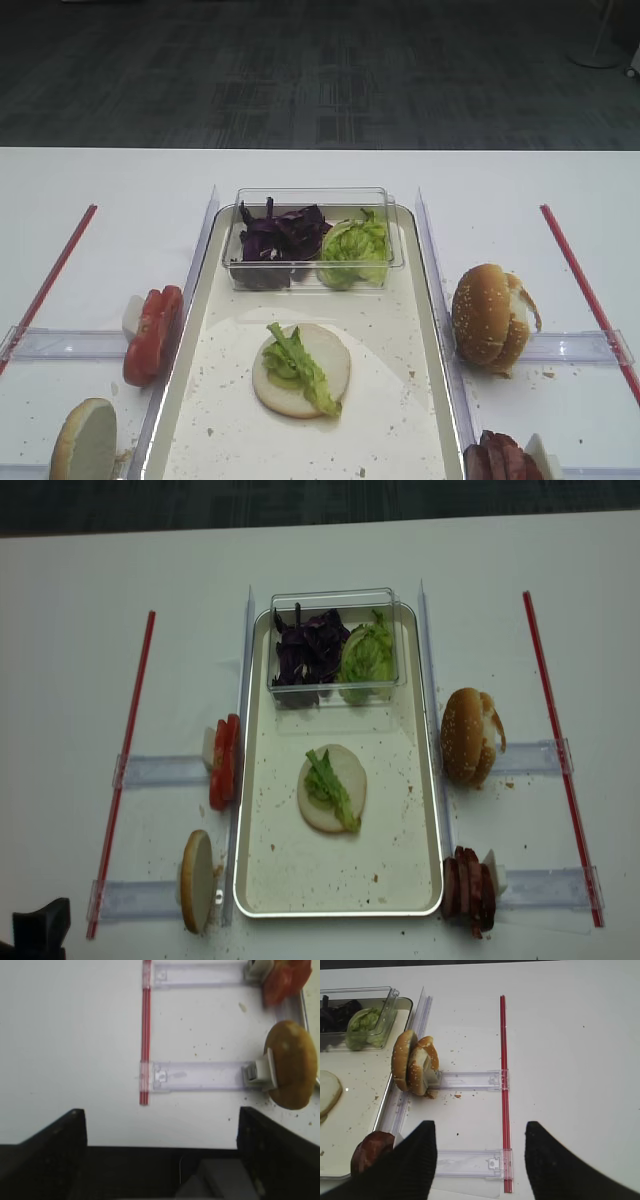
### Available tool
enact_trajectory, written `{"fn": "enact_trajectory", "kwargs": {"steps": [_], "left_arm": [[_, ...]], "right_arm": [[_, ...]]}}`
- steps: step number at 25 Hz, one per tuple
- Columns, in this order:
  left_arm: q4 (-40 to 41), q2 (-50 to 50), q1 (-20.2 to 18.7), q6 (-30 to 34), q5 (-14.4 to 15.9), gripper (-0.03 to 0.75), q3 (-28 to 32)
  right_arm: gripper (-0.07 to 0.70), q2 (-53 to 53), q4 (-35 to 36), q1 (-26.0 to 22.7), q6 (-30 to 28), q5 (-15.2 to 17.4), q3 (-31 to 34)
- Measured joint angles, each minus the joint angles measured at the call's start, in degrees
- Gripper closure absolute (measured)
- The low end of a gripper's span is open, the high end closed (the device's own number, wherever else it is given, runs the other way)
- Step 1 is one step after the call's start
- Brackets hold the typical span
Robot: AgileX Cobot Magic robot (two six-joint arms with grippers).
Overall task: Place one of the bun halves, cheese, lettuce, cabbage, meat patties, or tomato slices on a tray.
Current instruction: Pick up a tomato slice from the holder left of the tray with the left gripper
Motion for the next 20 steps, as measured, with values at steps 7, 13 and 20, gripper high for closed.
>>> {"fn": "enact_trajectory", "kwargs": {"steps": [7,13,20], "left_arm": [[0.0,16.9,0.0,0.0,-0.5,0.153,0.0],[0.0,27.0,0.0,0.0,-0.8,0.153,-0.3],[0.0,32.3,0.0,-0.2,-1.4,0.152,-0.6]], "right_arm": [[0.204,0.0,0.0,0.0,0.0,0.0,0.0],[0.204,0.0,0.0,0.0,0.0,0.2,0.0],[0.204,0.0,0.0,0.0,0.0,0.2,0.0]]}}
